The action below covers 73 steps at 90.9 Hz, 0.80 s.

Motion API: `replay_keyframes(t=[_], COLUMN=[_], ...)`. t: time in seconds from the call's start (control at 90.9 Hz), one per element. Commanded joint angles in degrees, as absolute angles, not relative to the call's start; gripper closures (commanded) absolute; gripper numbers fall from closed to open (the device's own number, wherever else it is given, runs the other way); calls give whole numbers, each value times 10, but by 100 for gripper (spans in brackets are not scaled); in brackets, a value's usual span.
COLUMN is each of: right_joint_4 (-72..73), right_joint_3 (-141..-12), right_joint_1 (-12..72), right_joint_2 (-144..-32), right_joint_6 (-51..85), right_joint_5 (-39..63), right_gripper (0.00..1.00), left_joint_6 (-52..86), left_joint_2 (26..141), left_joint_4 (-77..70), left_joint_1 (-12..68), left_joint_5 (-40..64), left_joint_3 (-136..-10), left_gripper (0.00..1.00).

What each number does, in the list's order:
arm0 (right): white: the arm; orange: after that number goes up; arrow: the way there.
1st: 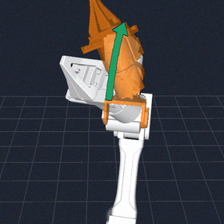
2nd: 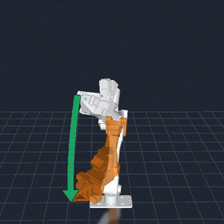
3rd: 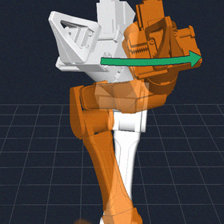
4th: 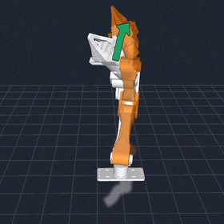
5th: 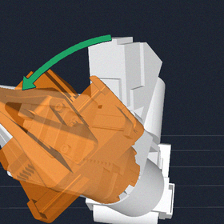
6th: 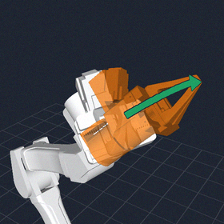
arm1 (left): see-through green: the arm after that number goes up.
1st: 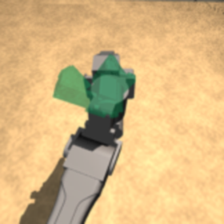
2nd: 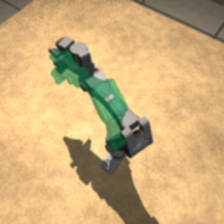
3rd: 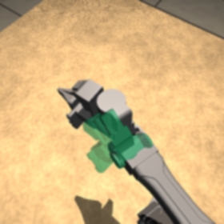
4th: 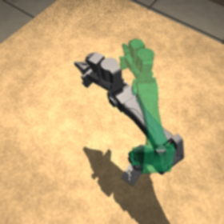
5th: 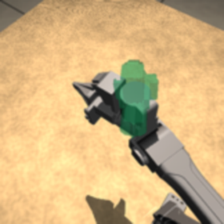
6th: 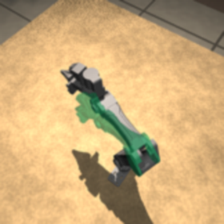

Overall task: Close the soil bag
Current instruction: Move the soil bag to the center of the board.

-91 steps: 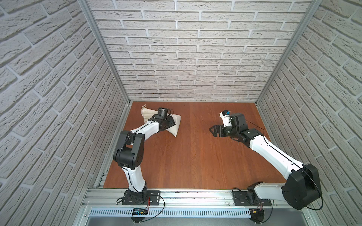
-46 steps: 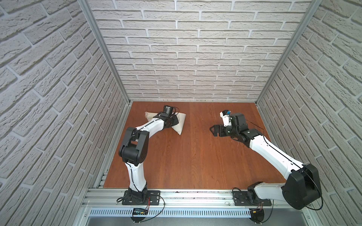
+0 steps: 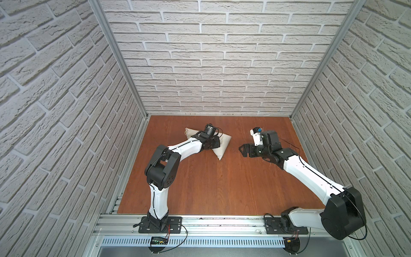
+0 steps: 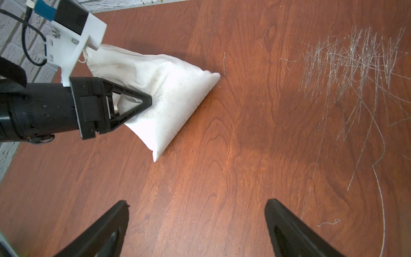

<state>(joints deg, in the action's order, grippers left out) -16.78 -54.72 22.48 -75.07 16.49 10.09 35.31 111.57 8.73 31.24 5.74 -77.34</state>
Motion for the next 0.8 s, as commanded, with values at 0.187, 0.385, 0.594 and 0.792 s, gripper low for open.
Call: replay_keyframes(t=[0.187,0.385,0.594,0.792], right_joint_4=[-155,-156,-183,-193], right_joint_3=[-556,-575,-605,-622], right_joint_1=[218,223,252,274], right_joint_2=[-758,-787,-817,-834], right_joint_6=[179,182,162,157], right_joint_5=[116,139,119,112], right_gripper=[1,1,1,0], left_joint_6=[376,349,314,311], left_joint_2=[1031,920,847,873], left_joint_4=[116,137,154,100], left_joint_1=[321,236,140,68], left_joint_5=[68,79,104,173], left_joint_3=[-683,-624,-560,-520], left_gripper=[7,2,2,2])
